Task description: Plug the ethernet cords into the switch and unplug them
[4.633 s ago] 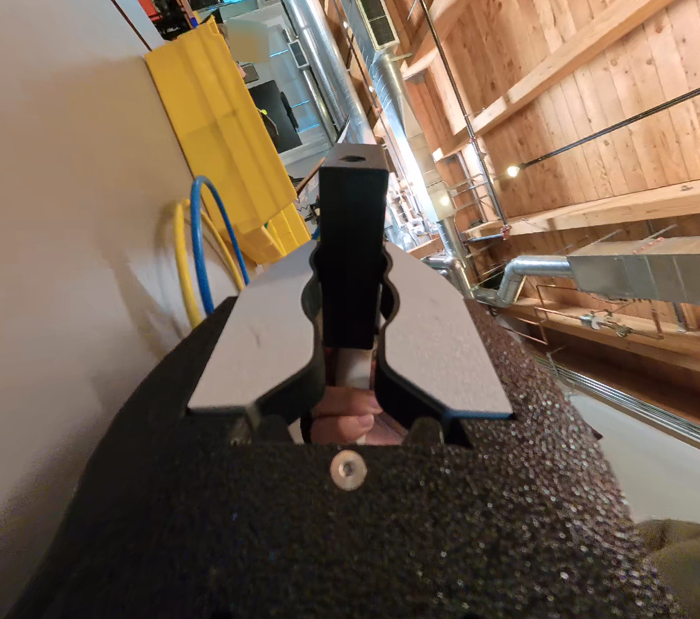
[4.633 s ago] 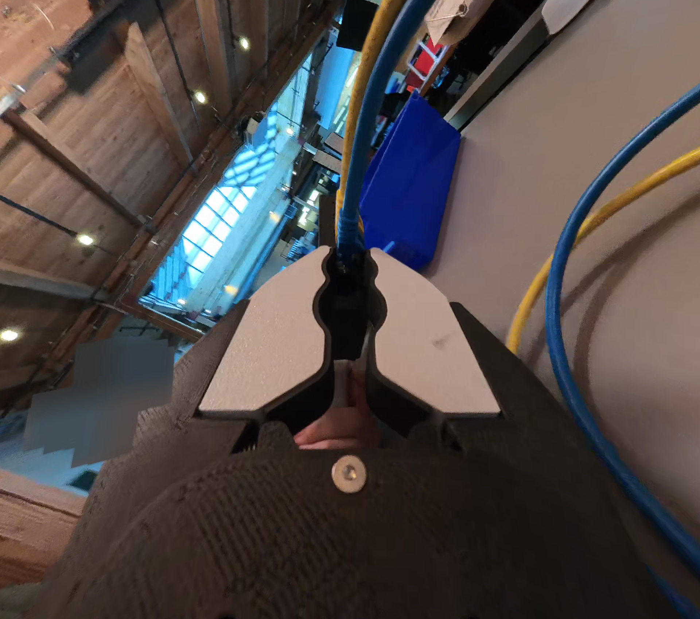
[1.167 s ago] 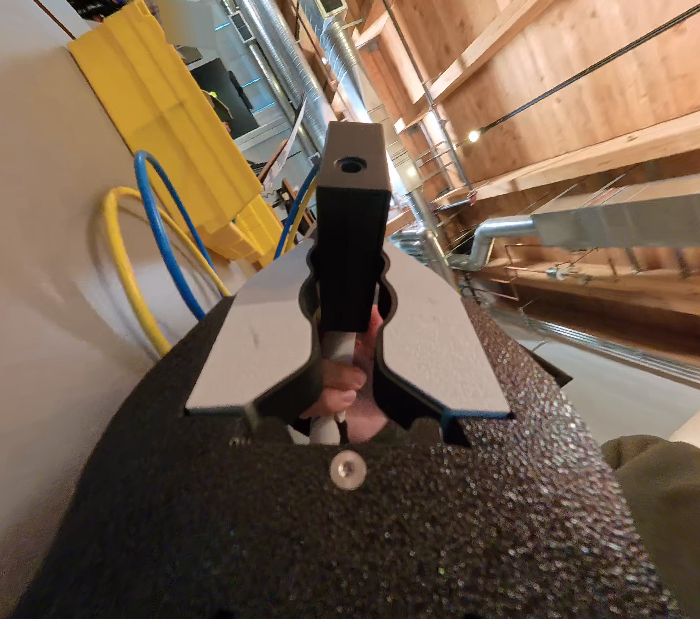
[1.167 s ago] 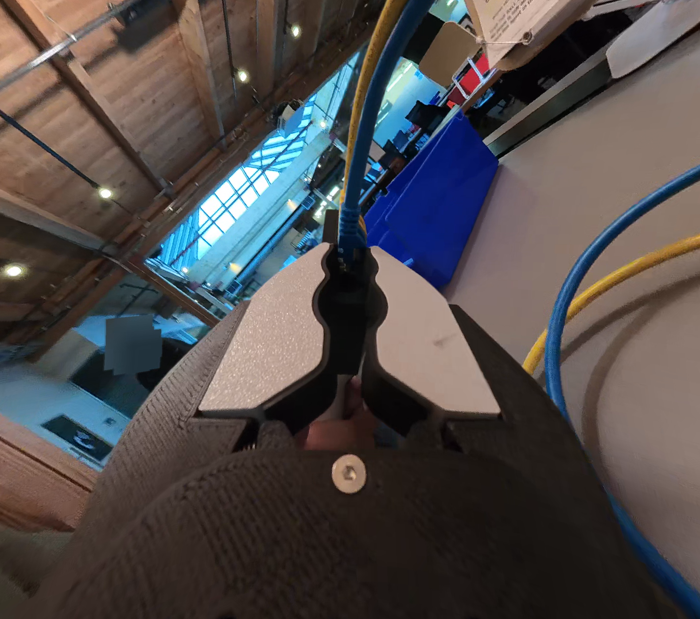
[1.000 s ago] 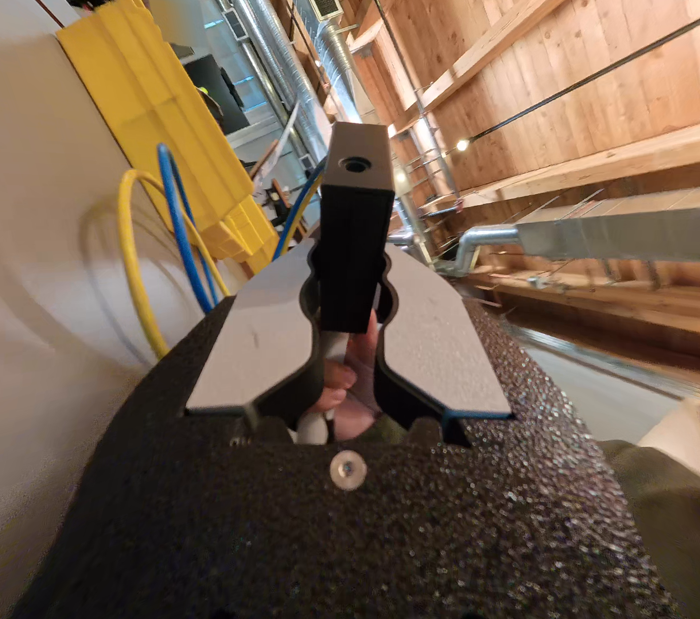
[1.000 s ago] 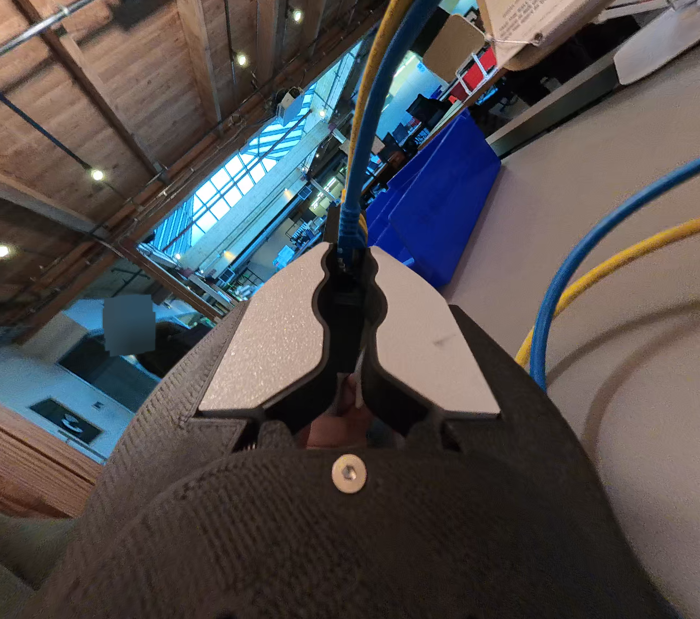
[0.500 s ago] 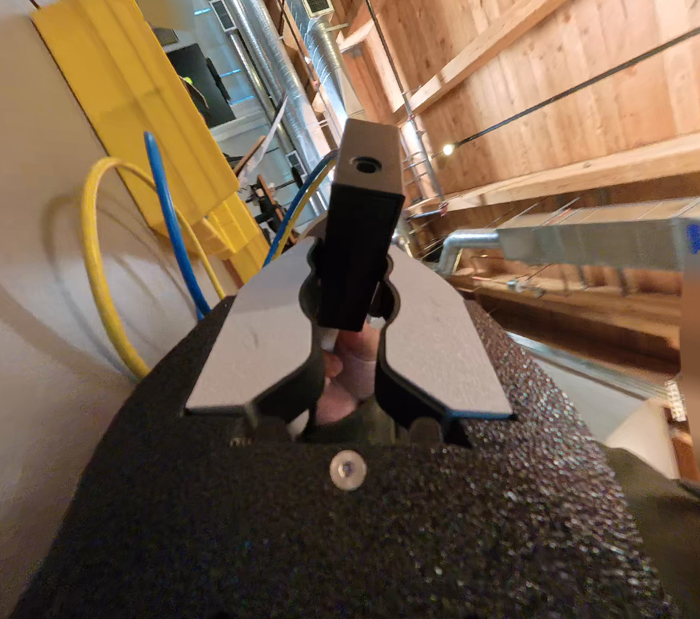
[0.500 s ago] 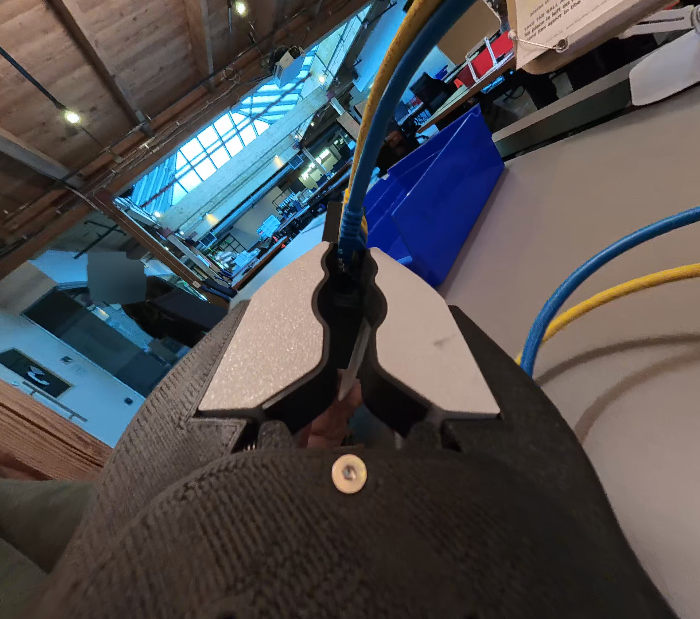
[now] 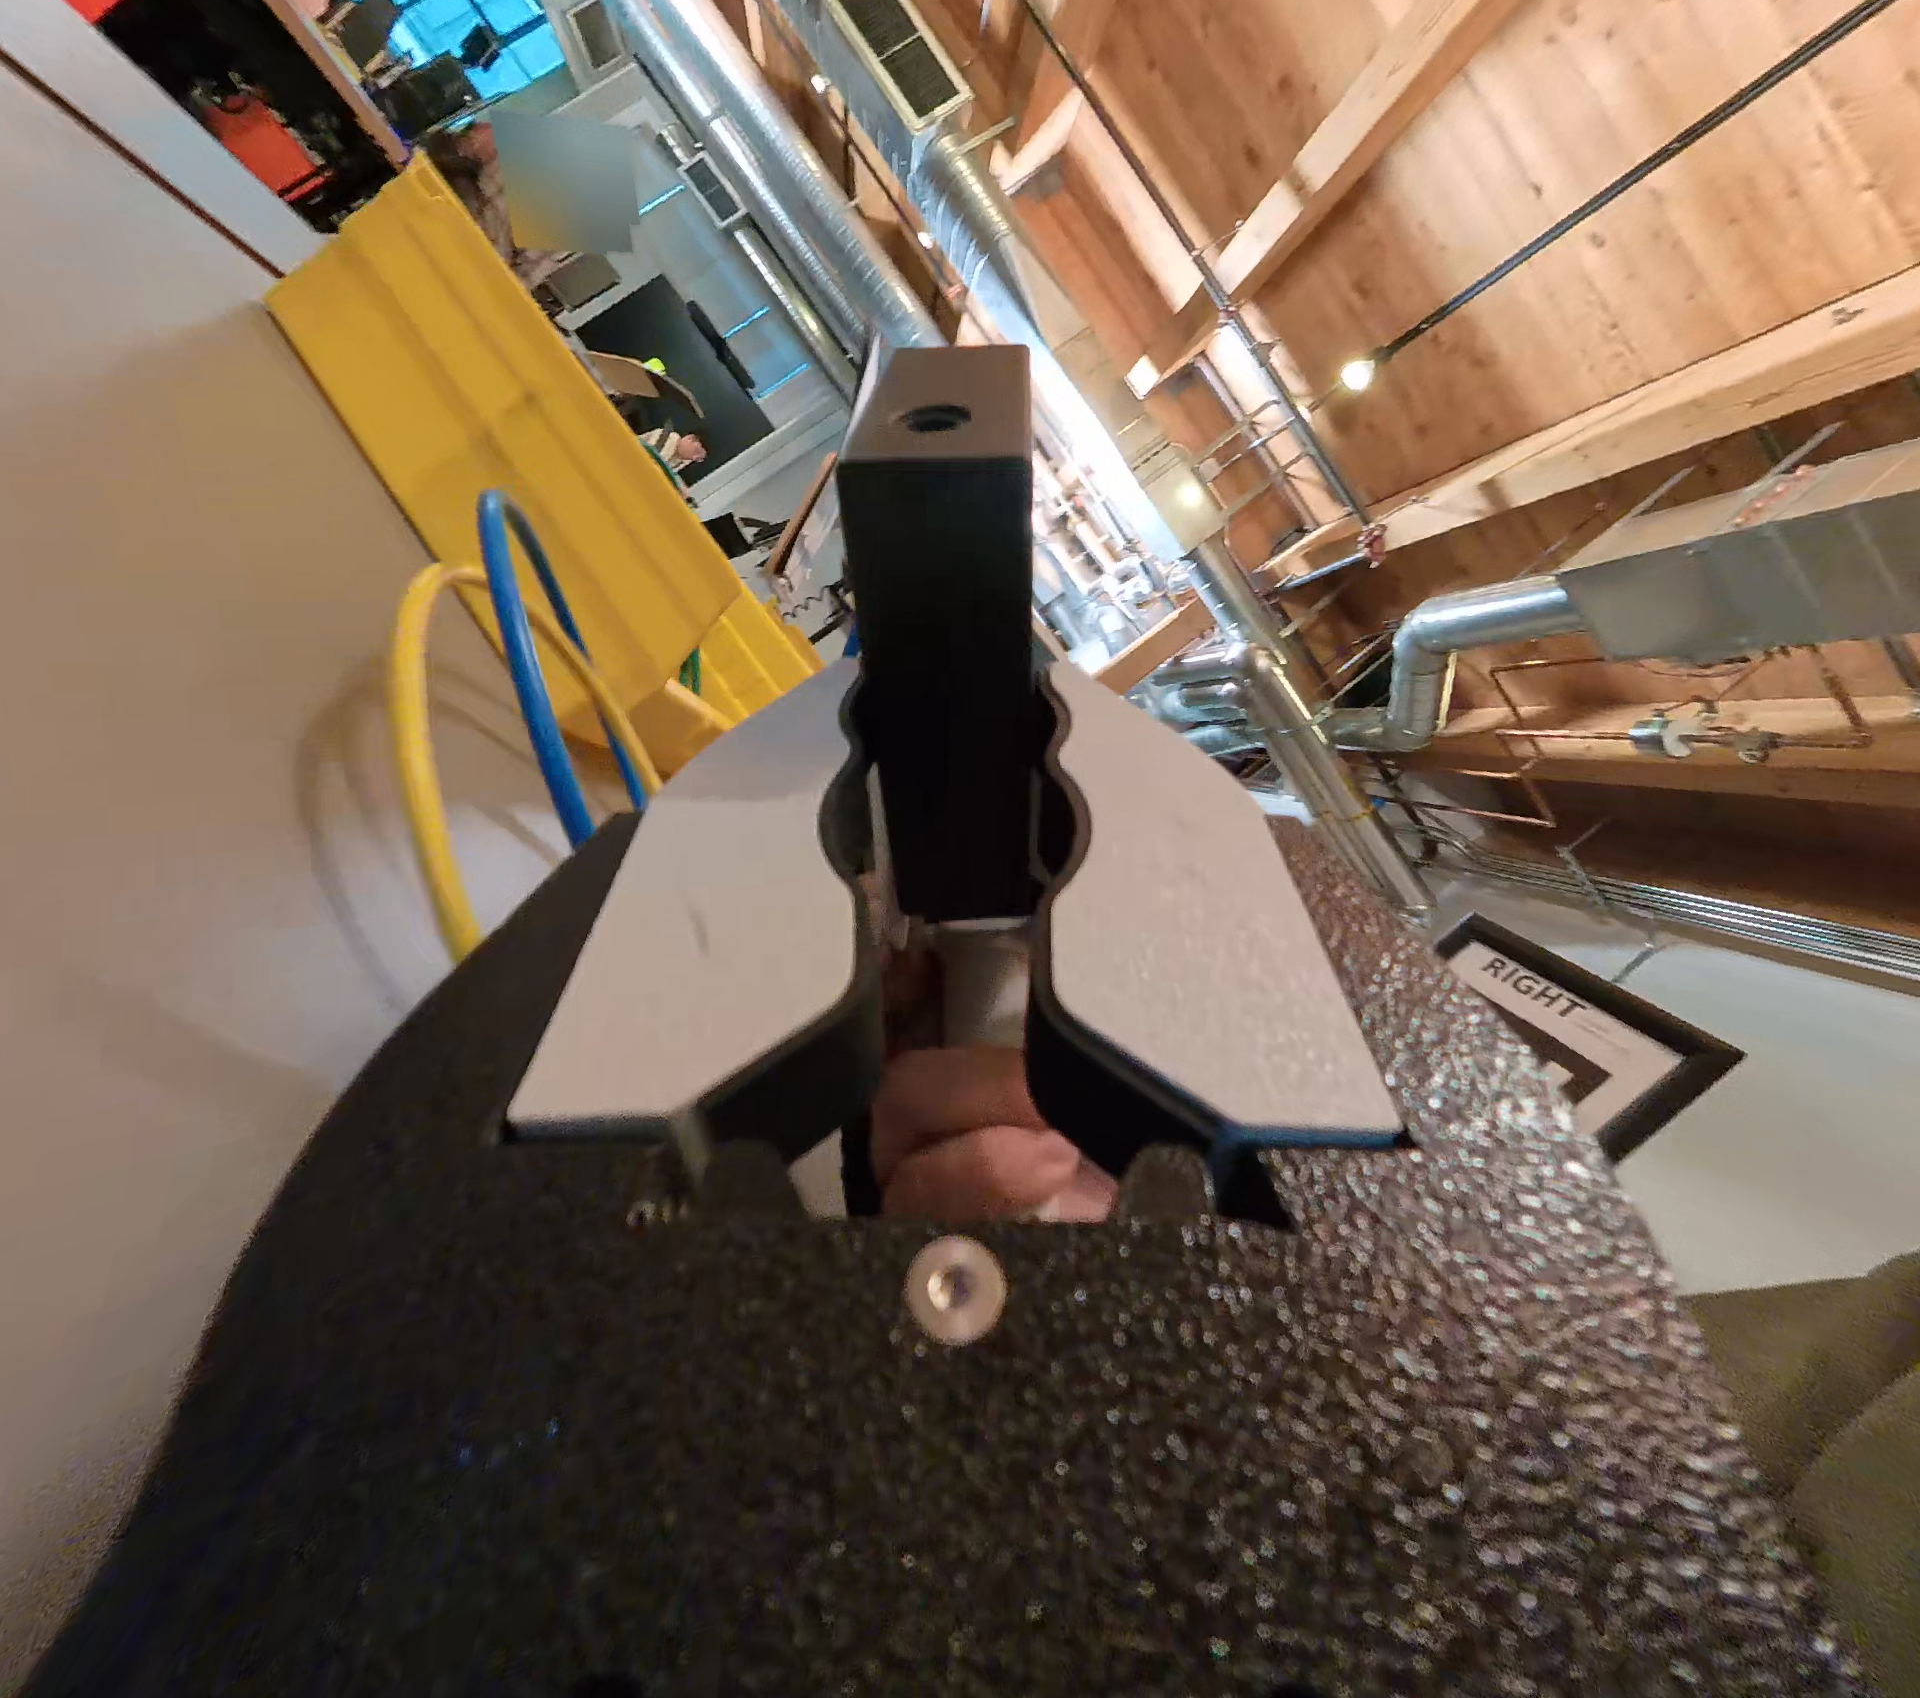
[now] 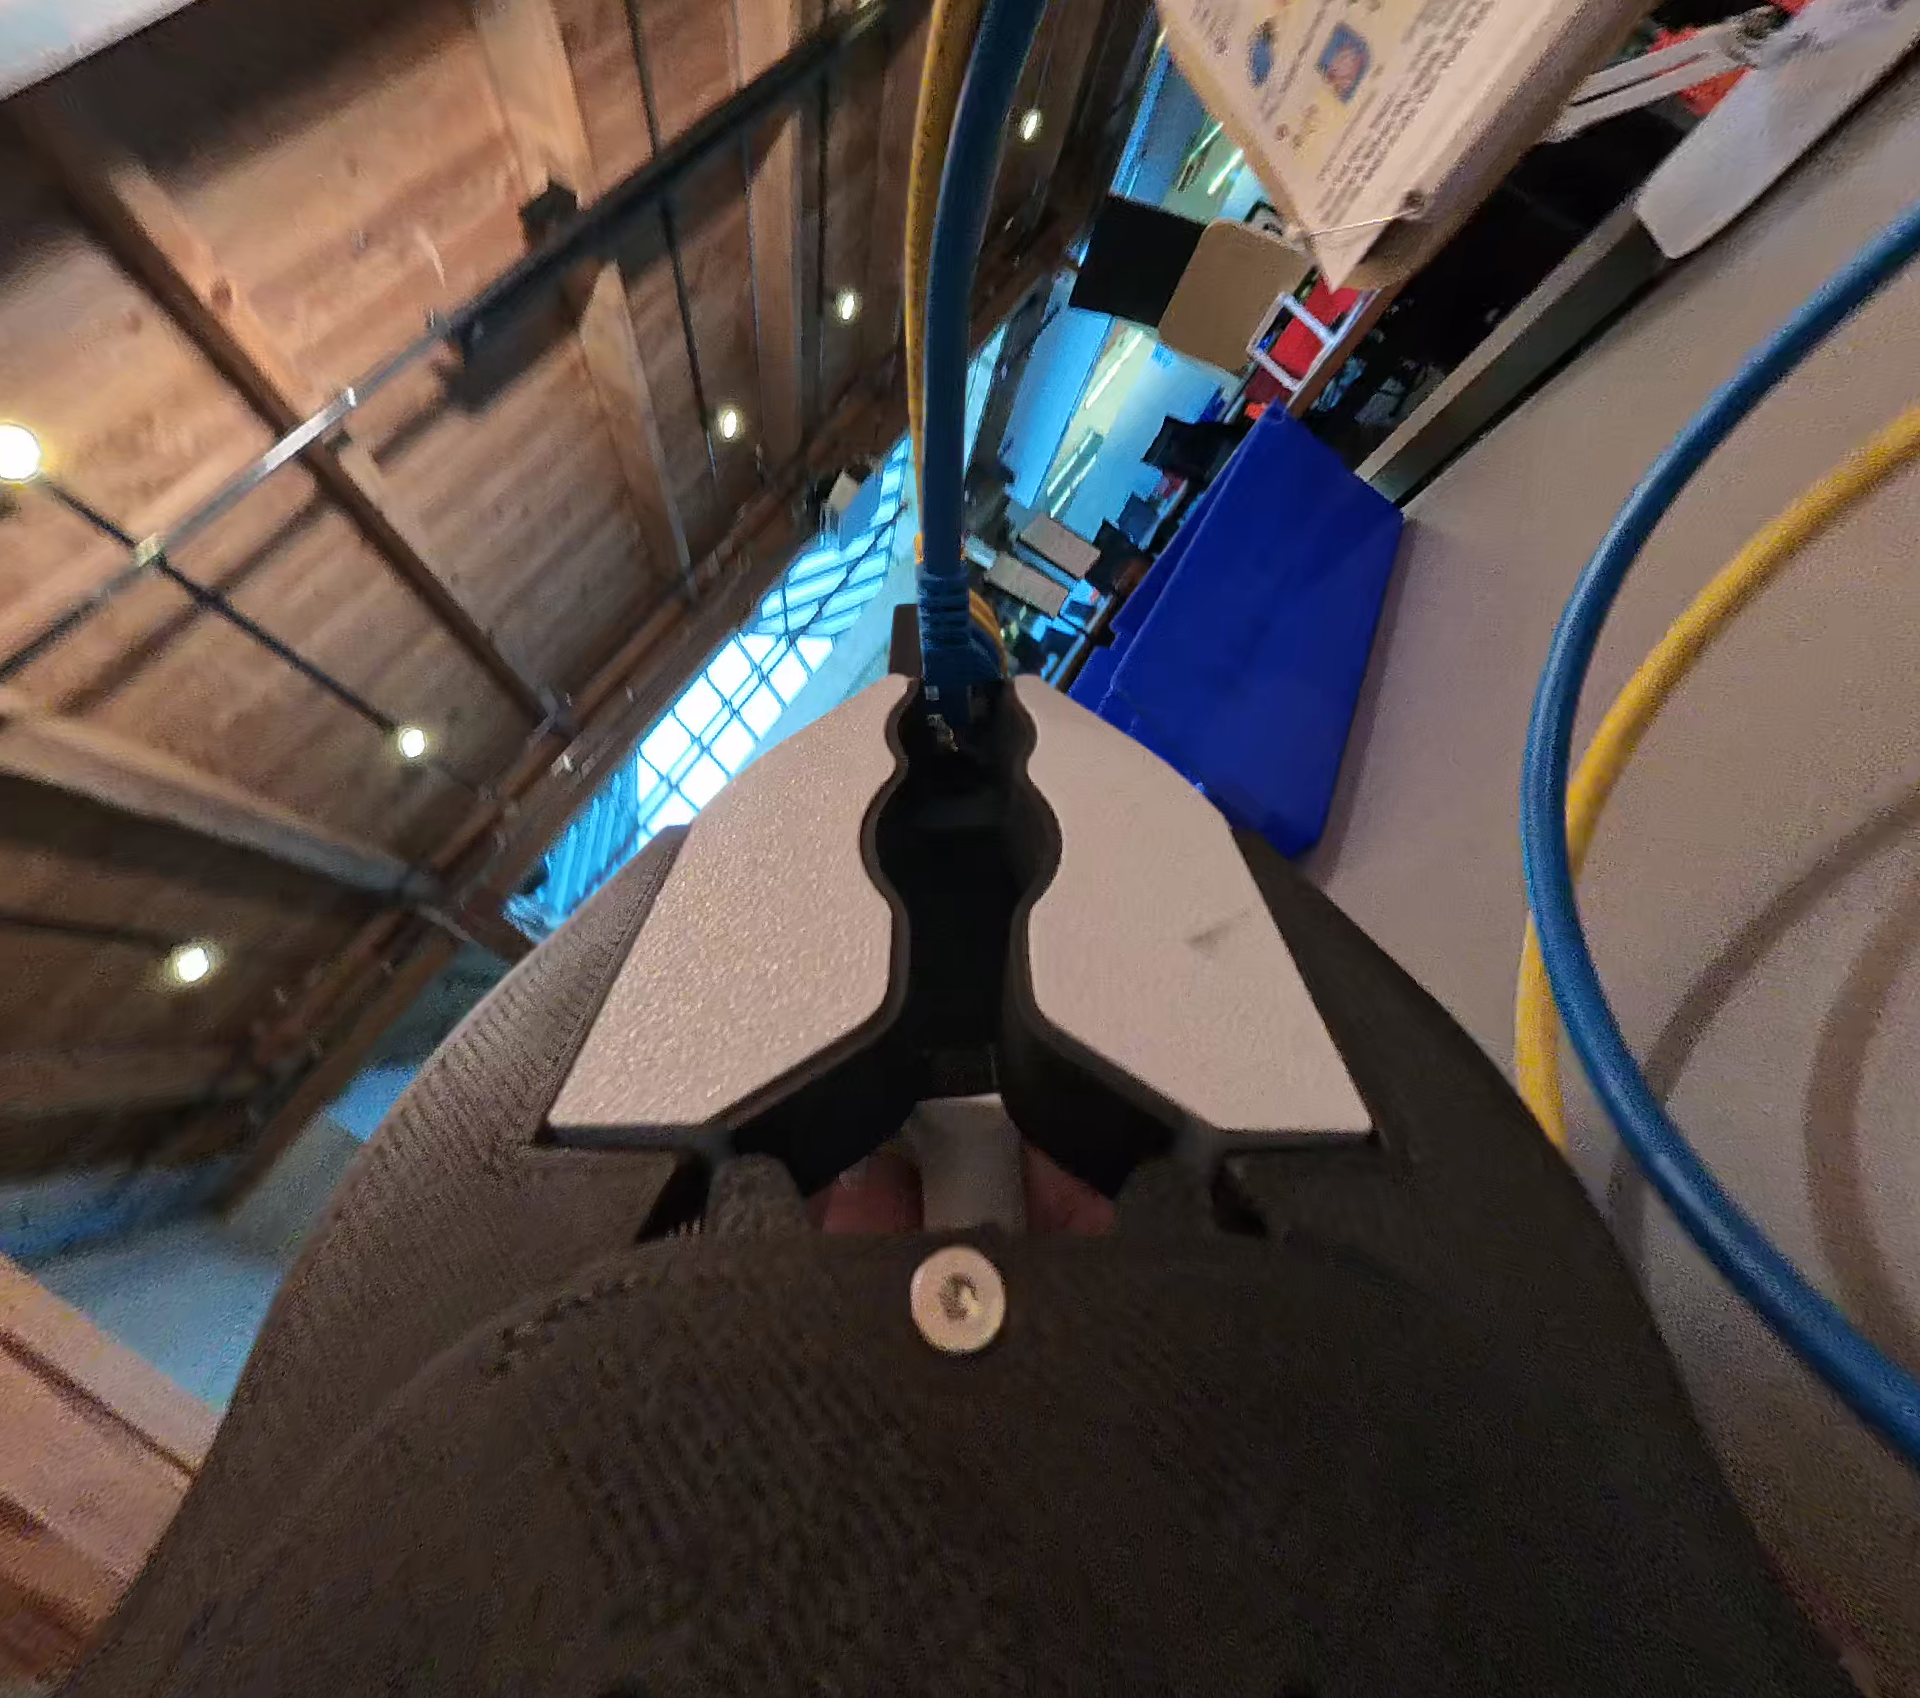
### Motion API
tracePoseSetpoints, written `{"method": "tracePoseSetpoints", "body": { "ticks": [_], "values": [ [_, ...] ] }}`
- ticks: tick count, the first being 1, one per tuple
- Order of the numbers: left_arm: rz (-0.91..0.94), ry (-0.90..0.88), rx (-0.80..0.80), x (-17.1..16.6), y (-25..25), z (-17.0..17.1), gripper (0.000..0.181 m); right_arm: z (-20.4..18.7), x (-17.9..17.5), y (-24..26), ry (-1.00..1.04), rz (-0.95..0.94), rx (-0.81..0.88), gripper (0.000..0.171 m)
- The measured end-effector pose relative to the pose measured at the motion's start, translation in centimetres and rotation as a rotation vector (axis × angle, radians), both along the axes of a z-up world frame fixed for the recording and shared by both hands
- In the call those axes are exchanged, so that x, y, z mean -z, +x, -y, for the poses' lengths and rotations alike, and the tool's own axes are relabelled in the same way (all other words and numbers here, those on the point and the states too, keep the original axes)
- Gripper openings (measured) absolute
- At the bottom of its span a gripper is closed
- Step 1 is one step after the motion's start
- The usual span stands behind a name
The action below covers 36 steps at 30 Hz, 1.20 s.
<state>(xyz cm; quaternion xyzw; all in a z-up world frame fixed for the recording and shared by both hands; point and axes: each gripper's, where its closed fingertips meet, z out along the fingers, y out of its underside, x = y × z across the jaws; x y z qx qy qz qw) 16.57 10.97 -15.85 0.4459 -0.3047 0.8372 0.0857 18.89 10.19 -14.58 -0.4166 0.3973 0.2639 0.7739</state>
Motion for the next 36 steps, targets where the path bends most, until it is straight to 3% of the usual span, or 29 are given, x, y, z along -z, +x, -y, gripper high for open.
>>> {"method": "tracePoseSetpoints", "body": {
  "ticks": [9,13,18,36],
  "values": [
    [-0.150,0.030,0.051,1.7,0.4,0.9,0.026,1.0,2.2,0.9,-0.017,-0.109,0.086,0.013],
    [-0.308,-0.054,0.096,1.9,0.4,-0.1,0.026,0.7,2.7,0.3,-0.072,-0.081,0.039,0.014],
    [-0.376,-0.139,0.148,2.2,0.2,-0.7,0.026,0.3,3.4,0.1,-0.053,-0.135,0.027,0.020],
    [-0.312,0.036,0.115,3.0,0.4,-0.5,0.027,0.1,3.6,0.5,-0.033,-0.169,0.001,0.013]
  ]
}}
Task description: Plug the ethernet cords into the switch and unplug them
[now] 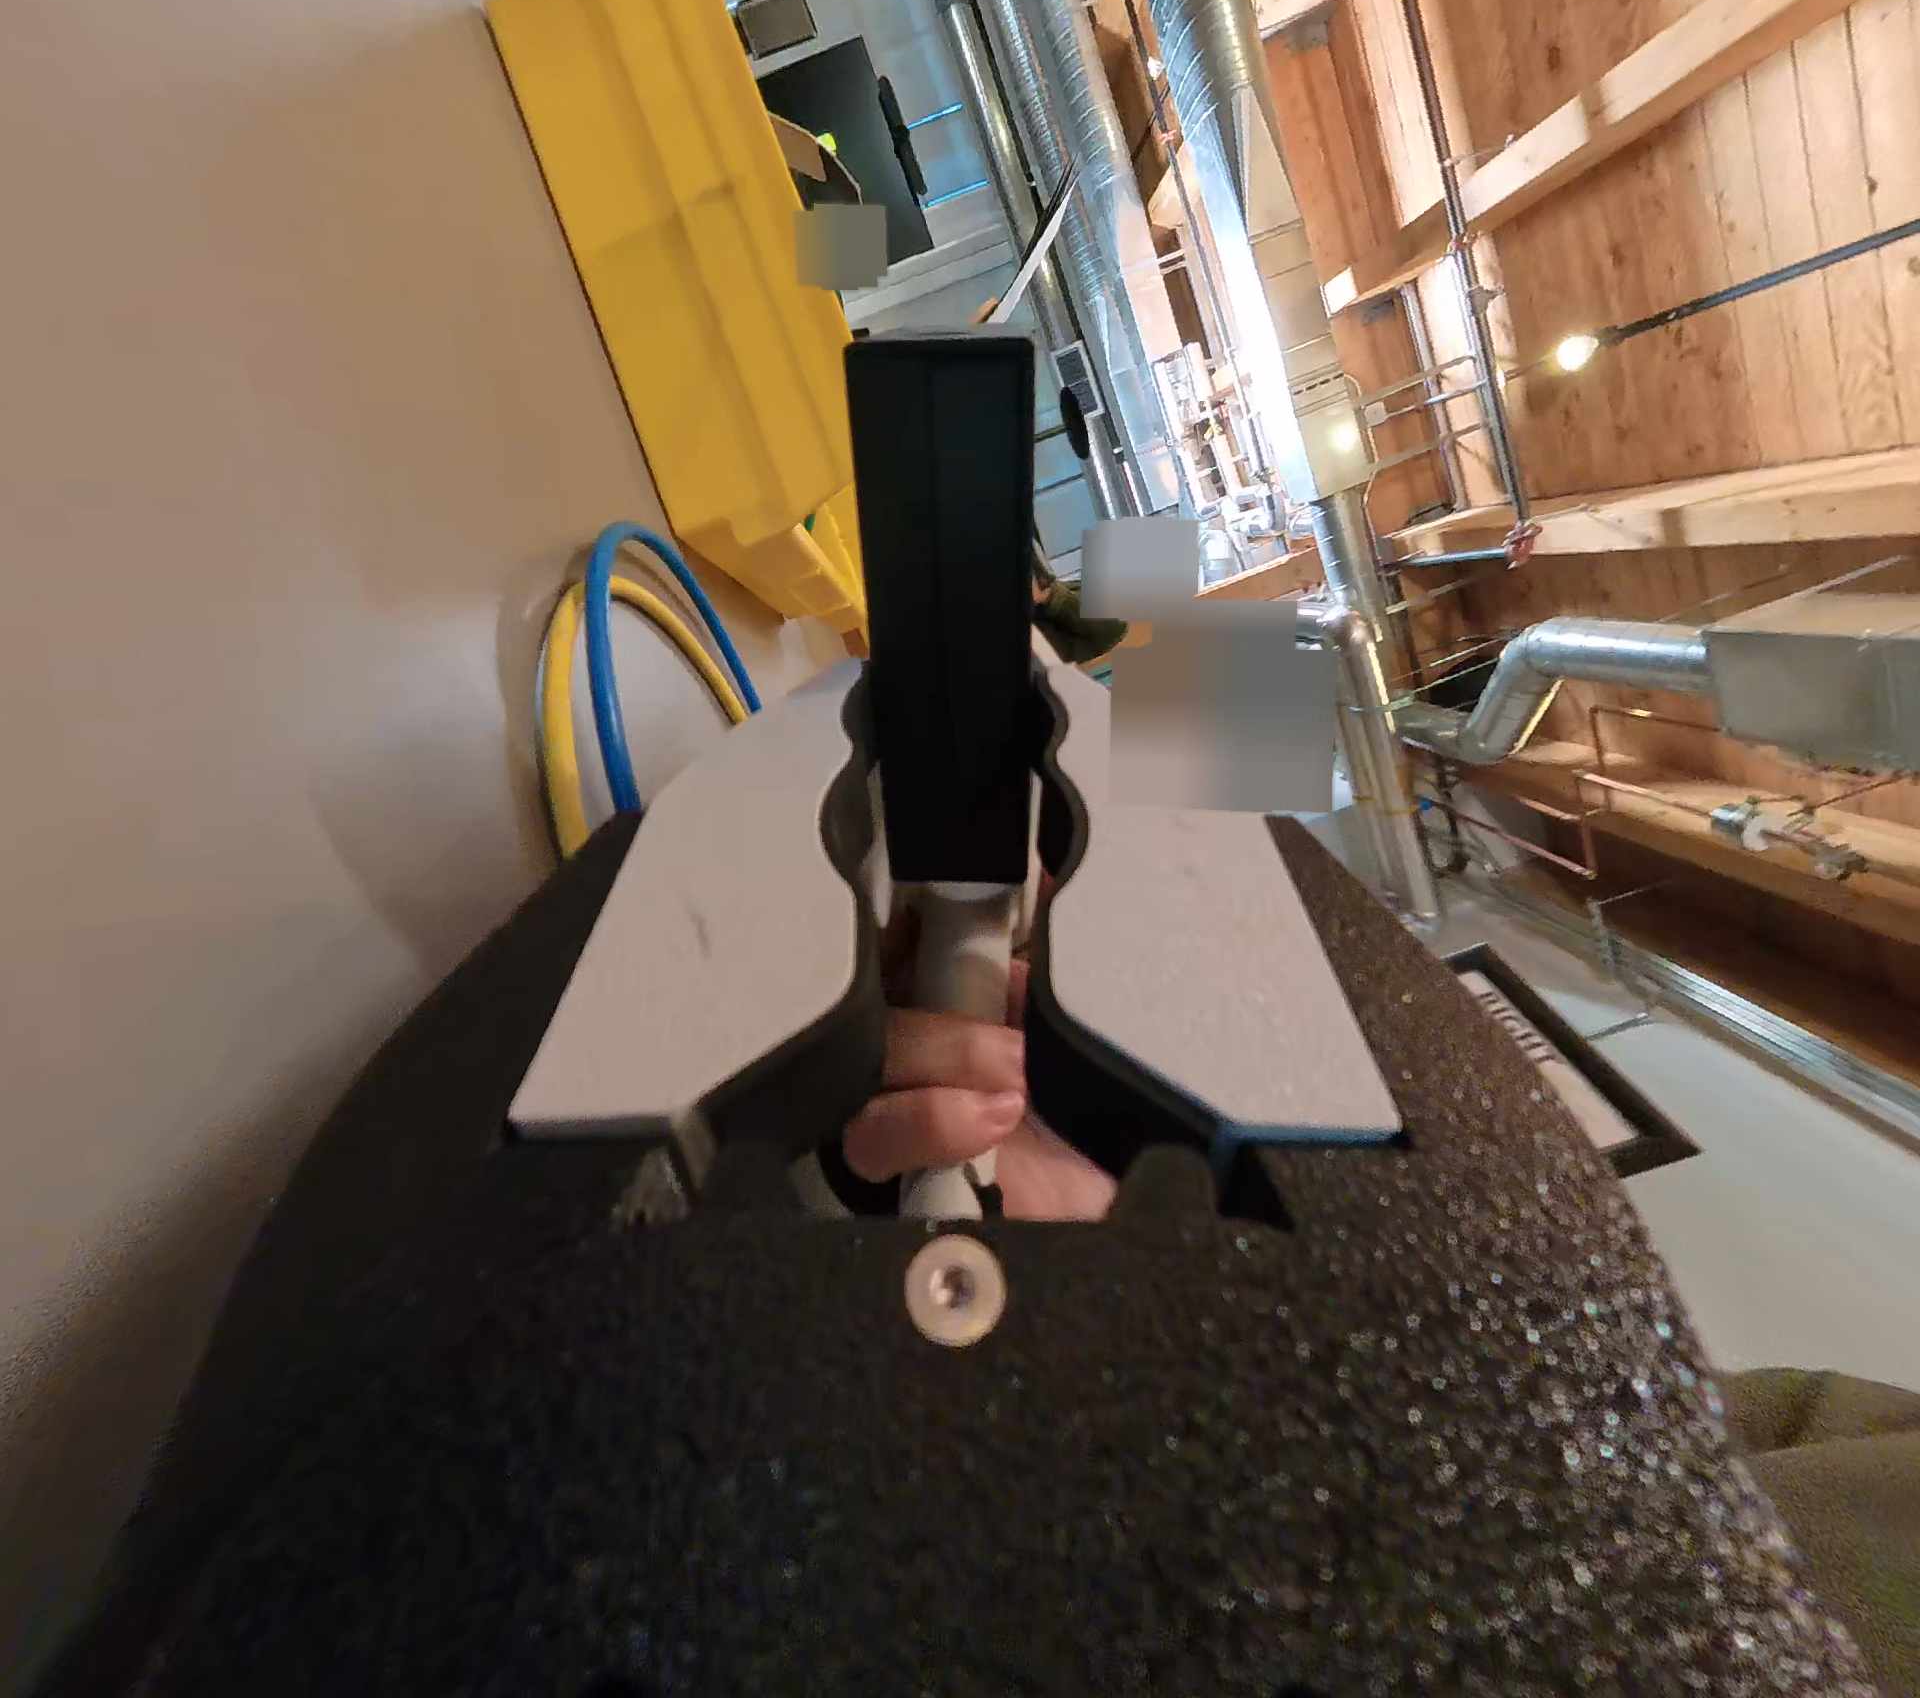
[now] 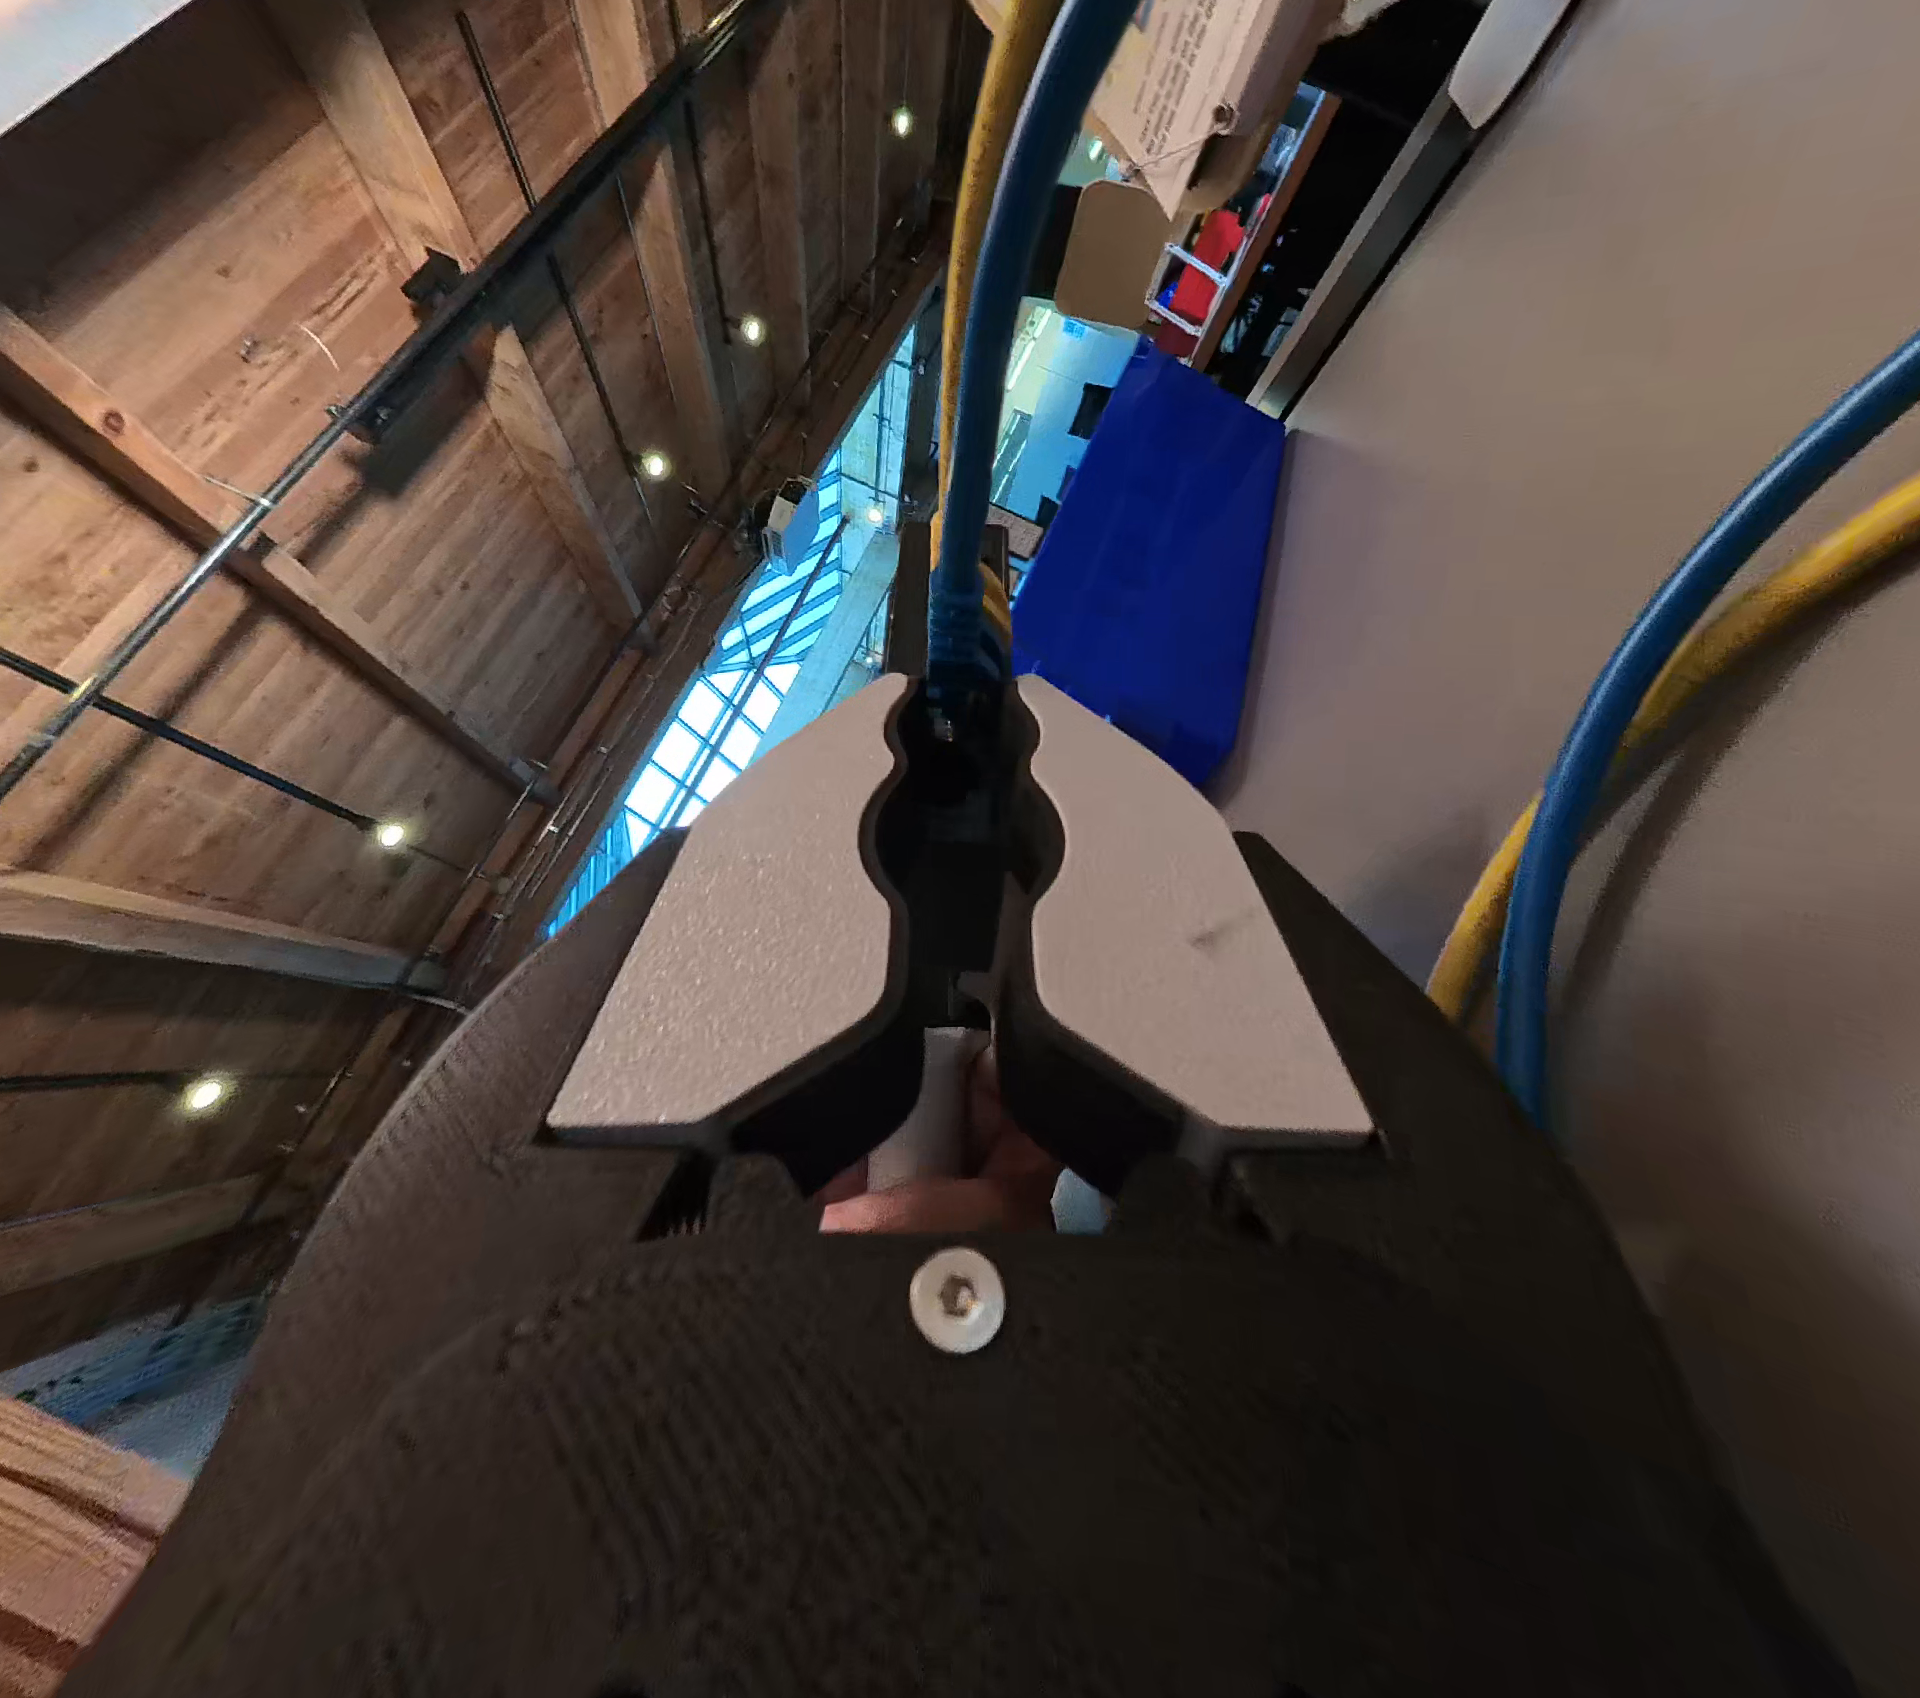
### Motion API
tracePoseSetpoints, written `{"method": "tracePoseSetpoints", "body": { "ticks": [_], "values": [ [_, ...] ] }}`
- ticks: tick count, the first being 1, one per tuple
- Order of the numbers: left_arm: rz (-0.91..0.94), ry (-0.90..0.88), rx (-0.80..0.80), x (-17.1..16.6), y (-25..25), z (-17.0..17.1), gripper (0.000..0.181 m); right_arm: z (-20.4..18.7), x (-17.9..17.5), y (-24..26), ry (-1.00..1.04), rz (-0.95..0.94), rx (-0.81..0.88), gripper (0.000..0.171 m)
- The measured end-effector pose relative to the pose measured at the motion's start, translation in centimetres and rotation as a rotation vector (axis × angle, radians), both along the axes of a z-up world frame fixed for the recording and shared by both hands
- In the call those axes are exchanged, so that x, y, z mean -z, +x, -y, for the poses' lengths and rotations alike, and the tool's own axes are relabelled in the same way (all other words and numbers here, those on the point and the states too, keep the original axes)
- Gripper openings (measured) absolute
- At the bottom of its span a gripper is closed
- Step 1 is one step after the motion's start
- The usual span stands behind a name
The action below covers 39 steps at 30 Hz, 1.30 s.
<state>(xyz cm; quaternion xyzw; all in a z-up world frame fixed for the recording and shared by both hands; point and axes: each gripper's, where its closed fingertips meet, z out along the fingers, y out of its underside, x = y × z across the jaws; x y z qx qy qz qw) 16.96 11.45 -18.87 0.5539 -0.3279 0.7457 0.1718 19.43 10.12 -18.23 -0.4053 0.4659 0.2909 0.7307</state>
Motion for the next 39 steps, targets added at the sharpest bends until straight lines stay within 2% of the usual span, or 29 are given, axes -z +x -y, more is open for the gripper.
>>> {"method": "tracePoseSetpoints", "body": {
  "ticks": [7,10,17,23,28,35,38,39],
  "values": [
    [0.071,0.158,-0.030,0.1,0.2,0.5,0.031,0.1,-0.5,0.5,-0.007,0.045,0.018,0.012],
    [0.026,0.103,-0.035,0.5,0.4,0.4,0.028,0.0,-0.1,0.5,-0.025,0.062,0.016,0.012],
    [0.056,0.039,-0.072,0.2,0.5,0.2,0.027,-0.1,-0.2,0.6,-0.056,0.106,-0.009,0.012],
    [0.181,0.223,-0.149,-0.3,0.5,0.2,0.027,0.1,-0.4,0.5,0.003,0.093,-0.056,0.012],
    [0.096,0.048,-0.117,0.0,0.5,0.2,0.027,0.2,-0.2,0.5,-0.088,0.151,-0.058,0.012],
    [0.054,-0.074,-0.144,-0.3,0.5,0.0,0.027,0.2,-0.4,0.2,-0.114,0.174,-0.071,0.013],
    [0.153,0.124,-0.186,-0.5,0.5,0.0,0.027,0.4,-0.6,0.2,-0.040,0.131,-0.091,0.013],
    [0.164,0.136,-0.181,-0.8,0.4,-0.1,0.027,0.2,-0.9,0.0,-0.039,0.151,-0.115,0.013]
  ]
}}
